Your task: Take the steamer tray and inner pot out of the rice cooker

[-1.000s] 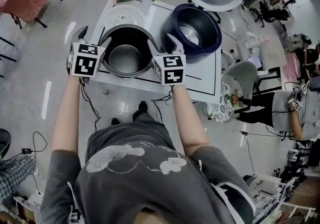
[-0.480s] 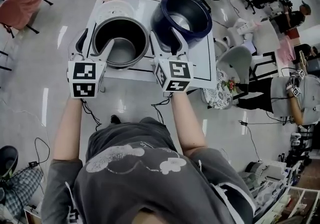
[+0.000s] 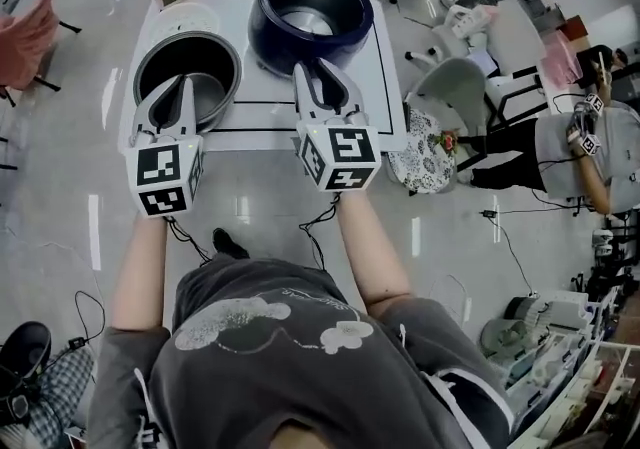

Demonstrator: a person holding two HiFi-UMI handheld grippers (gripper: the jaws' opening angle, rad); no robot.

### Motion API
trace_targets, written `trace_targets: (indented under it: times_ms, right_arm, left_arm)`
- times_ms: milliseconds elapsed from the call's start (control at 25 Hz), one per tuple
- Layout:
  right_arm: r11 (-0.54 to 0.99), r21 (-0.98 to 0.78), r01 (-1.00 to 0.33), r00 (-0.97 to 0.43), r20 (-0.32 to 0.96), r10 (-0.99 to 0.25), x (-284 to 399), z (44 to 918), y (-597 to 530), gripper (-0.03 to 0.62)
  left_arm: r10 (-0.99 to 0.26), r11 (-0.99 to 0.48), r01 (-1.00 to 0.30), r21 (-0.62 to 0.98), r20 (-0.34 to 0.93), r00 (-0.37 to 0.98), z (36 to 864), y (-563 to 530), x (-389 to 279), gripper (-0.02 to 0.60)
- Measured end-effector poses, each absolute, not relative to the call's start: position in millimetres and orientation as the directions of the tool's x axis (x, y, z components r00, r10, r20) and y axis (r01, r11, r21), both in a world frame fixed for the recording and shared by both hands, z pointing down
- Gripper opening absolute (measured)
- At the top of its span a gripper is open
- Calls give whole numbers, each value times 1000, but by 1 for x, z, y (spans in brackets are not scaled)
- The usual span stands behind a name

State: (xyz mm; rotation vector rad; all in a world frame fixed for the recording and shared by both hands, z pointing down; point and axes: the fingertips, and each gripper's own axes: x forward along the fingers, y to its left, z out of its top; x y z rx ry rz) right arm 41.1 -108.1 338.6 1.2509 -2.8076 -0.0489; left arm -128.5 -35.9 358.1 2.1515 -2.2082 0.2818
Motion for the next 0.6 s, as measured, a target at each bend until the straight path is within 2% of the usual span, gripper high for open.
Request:
trace_targets:
  times_ms: [240, 600]
  right_arm:
    - [678, 29, -734, -674, 80, -734, 89, 347, -88, 34]
    - [692, 22, -721, -682, 150, -716, 139, 365, -50, 29]
  left_arm:
    - [-976, -85, -994, -69, 205, 69, 369, -27, -63, 8]
    - [-966, -73, -994, -76, 253, 52, 381, 1, -22, 8]
